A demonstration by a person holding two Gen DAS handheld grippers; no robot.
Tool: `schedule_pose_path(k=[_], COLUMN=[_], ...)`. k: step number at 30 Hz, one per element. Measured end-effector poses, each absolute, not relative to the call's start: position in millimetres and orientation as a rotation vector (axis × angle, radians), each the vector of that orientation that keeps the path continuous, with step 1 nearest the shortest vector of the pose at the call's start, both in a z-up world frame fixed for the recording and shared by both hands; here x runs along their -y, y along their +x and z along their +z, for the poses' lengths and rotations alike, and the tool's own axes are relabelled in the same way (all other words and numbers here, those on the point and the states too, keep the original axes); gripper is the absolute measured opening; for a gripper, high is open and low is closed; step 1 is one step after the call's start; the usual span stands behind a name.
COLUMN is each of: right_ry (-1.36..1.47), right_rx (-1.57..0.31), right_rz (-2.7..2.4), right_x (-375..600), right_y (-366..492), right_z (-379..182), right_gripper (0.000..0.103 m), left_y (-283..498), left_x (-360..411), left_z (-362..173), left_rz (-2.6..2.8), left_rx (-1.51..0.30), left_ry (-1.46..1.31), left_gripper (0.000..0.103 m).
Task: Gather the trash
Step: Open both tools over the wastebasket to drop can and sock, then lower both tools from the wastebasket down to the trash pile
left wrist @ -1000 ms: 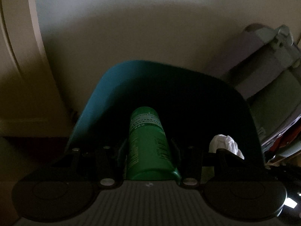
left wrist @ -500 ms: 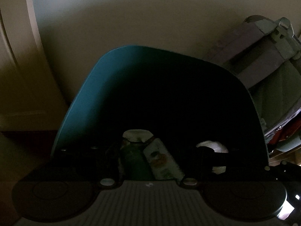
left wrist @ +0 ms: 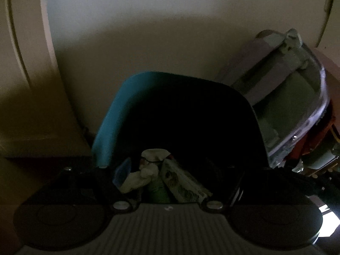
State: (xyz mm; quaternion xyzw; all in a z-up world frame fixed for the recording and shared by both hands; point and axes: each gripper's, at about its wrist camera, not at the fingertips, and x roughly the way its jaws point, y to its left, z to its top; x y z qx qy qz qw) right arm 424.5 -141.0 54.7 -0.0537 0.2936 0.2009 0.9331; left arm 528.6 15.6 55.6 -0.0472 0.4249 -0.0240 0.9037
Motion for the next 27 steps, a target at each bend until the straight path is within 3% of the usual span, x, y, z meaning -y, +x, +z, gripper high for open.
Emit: schedule_pose_path(k=[15, 27], right_ry=[-0.057, -0.015], right_rx=[-0.56, -0.567], right_rz=[0.436, 0.473], right_x=[172, 185], right_y=[340, 282], right_z=[72, 54], right_gripper=[0.068, 0.082], left_y=[396, 316], left_x=[-13, -13], left_z=[97, 95], left_rz=[-0.043, -0.073], left_rx=[-0.798, -0.787], left_ry=[-0.015, -0.026], left_gripper=[0.081, 0.086])
